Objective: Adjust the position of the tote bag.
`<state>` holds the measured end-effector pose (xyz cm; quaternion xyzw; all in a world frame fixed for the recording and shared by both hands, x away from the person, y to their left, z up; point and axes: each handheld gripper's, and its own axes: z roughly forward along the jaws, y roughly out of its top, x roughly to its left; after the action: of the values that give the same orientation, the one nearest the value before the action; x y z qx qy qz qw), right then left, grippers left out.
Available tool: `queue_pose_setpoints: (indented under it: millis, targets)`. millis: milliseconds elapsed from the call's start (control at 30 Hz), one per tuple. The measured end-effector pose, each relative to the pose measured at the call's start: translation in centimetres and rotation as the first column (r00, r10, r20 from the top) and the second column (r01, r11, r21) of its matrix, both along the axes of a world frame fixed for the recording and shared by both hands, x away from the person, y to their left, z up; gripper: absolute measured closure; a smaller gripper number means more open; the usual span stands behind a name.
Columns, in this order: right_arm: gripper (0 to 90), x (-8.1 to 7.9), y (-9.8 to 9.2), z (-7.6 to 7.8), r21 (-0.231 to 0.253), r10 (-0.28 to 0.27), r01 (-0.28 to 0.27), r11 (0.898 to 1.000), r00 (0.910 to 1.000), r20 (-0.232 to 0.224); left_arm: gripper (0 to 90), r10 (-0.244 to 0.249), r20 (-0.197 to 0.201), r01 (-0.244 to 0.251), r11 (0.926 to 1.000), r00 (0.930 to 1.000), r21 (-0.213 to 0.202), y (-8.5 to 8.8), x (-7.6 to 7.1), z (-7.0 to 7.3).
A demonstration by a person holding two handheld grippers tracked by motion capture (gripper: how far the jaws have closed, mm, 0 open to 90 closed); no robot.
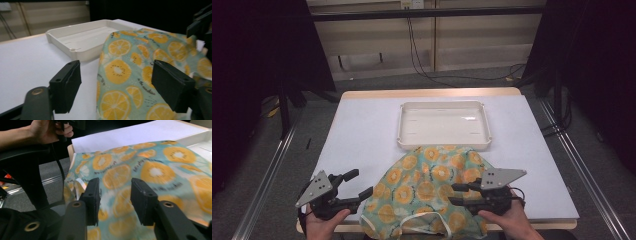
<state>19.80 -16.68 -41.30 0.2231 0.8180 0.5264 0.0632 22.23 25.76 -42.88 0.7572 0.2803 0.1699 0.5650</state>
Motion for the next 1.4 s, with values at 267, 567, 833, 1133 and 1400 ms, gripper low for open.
queue_pose_setpoints:
  millis: [267, 567, 833, 1133, 1400]
  targets:
    - [68.1, 0.7, 3.7, -1.3, -0.060, 0.125, -0.128, 0.990, 0.9902, -0.063, 19.5, -0.023, -0.023, 0.023, 0.9997, 0.9995, -0.007, -0.3, 0.2, -0.3]
    - [68.4, 0.4, 4.8, -3.4, -0.131, 0.144, -0.158, 0.979, 0.9837, -0.108, 16.5, -0.018, -0.011, 0.018, 0.9998, 0.9998, 0.001, -0.2, 0.4, -0.1]
    - [69.8, 0.4, 5.5, -4.6, -0.201, 0.142, -0.162, 0.966, 0.9838, -0.110, 15.6, -0.024, -0.016, 0.024, 0.9997, 0.9996, 0.002, -0.4, 0.5, -0.2]
    - [90.0, 1.2, 5.2, -4.6, -0.200, 0.115, -0.140, 0.970, 0.9845, -0.132, 16.8, -0.036, -0.018, 0.036, 0.9993, 0.9992, 0.008, -0.6, 0.5, -0.2]
    - [90.0, 2.6, 4.1, -2.5, -0.099, 0.085, -0.094, 0.991, 0.9926, -0.086, 31.0, -0.153, -0.028, 0.154, 0.9879, 0.9878, 0.017, -2.1, 0.2, -0.1]
